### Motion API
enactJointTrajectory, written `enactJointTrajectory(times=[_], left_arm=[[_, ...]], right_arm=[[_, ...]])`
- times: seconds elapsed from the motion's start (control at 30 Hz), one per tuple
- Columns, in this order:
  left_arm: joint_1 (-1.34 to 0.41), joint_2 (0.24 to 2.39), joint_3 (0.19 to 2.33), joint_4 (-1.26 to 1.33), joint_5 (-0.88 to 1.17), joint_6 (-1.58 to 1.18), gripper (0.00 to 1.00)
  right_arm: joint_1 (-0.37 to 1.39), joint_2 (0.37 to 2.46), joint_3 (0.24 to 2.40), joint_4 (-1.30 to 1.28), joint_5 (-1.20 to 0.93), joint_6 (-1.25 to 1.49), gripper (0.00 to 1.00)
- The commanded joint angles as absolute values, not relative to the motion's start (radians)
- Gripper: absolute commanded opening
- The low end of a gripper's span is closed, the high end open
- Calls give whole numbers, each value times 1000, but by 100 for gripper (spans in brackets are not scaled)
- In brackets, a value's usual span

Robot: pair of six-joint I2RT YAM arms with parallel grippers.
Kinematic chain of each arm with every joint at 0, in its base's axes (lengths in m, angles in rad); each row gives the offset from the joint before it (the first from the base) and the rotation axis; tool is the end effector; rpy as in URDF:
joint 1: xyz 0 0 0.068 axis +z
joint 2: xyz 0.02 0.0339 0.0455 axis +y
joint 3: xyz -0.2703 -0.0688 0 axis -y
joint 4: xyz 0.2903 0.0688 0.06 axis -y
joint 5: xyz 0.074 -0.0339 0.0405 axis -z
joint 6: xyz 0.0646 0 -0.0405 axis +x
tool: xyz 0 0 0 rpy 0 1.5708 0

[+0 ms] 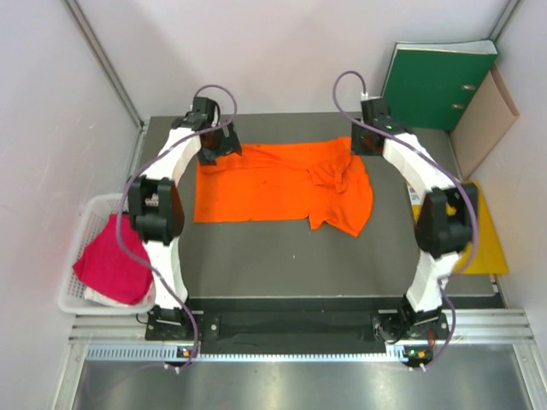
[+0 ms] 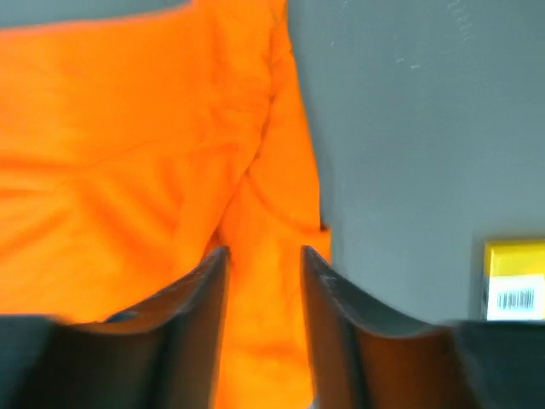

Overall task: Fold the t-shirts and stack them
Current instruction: Fold the flattened tshirt in 1/3 of the way, then grap the side of the flattened tshirt closest away from the robot with both arms

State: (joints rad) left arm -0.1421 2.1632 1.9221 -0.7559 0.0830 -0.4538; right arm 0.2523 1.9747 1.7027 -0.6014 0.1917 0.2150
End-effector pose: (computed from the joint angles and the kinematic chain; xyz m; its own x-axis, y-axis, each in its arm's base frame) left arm 0.5360 -0.0821 0.2105 -0.8286 -0.3228 -0.4574 -0.1976 0.9331 -0.3005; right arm 0.4971 0.1155 0.2365 -0.7522 0.0224 -0.6586 0.0347 0.9994 -0.0057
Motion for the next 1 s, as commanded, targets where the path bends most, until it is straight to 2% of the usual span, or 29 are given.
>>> enactJointTrajectory(times=[0.0, 0.03, 0.13, 0.37, 0.47, 0.73, 0.93, 0.97], left_arm=[[-143, 1872, 1717, -690, 29, -419, 99], [-141, 1847, 1676, -702, 9, -419, 99], [-137, 1772, 1534, -744, -43, -440, 99], [-78, 1683, 1290, -726, -48, -491, 99], [-57, 1690, 1261, -752, -107, -502, 99], [-12, 1796, 1246, -752, -109, -520, 98], [-11, 1888, 1249, -744, -107, -531, 88], [-9, 1900, 1249, -745, -106, -532, 81]], right_arm=[[244, 1689, 1521, -560, 97, 248, 52], [241, 1660, 1479, -567, 88, 258, 60], [239, 1562, 1310, -587, 66, 294, 66], [230, 1387, 979, -574, -20, 377, 68], [230, 1347, 913, -563, -58, 397, 69], [221, 1351, 842, -531, -129, 439, 70], [201, 1417, 833, -508, -210, 480, 70], [199, 1434, 834, -508, -219, 486, 70]])
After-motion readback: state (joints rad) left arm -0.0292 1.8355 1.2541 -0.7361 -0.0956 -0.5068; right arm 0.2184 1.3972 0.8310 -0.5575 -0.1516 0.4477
